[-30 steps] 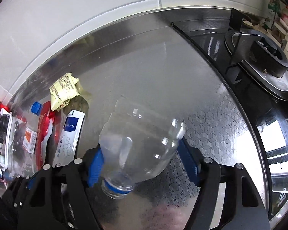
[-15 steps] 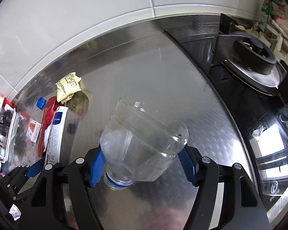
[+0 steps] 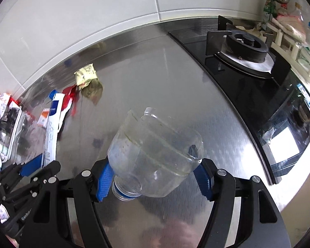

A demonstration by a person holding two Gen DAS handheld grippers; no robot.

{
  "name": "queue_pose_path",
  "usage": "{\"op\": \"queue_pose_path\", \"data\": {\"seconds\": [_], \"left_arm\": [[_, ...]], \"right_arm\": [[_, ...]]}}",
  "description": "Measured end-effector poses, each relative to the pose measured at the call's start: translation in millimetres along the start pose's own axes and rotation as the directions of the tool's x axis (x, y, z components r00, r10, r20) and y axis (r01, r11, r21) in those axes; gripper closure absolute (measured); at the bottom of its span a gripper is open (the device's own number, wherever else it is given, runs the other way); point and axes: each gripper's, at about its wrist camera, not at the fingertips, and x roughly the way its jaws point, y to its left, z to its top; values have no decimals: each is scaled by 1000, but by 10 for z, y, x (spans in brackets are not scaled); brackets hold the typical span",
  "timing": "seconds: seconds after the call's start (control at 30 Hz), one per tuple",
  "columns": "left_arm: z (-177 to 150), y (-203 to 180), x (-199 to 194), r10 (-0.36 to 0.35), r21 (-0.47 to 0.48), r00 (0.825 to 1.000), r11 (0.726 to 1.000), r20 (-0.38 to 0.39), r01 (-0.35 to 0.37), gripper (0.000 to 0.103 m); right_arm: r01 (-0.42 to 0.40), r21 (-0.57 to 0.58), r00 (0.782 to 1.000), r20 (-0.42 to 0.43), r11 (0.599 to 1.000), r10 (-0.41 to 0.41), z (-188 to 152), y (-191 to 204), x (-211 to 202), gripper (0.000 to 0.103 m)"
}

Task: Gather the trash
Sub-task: 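Grasp the white toothpaste tube with the left tool while the right tool grasps the clear bottle, then carry the tube and bottle down over the yellow bin and open both tools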

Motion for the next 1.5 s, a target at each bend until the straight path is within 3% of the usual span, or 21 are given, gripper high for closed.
{"op": "queue_pose_path", "data": {"seconds": [0.47,1.0,1.5], "left_arm": [[-524,-137,-413,54,-47,998,998,12,-53,63],[-1413,-698,-1180,146,-84,988,986,39,-142,63],[-2238,-1103,-1413,128,-14,991,992,-44,-129,63]], "right_arm": [[-71,-72,997,-5,995,71,-508,17,-375,33],[-157,-145,988,-12,977,157,-1340,-283,-1058,33],[-167,-142,984,-88,976,155,-2135,-507,-1246,33]]}}
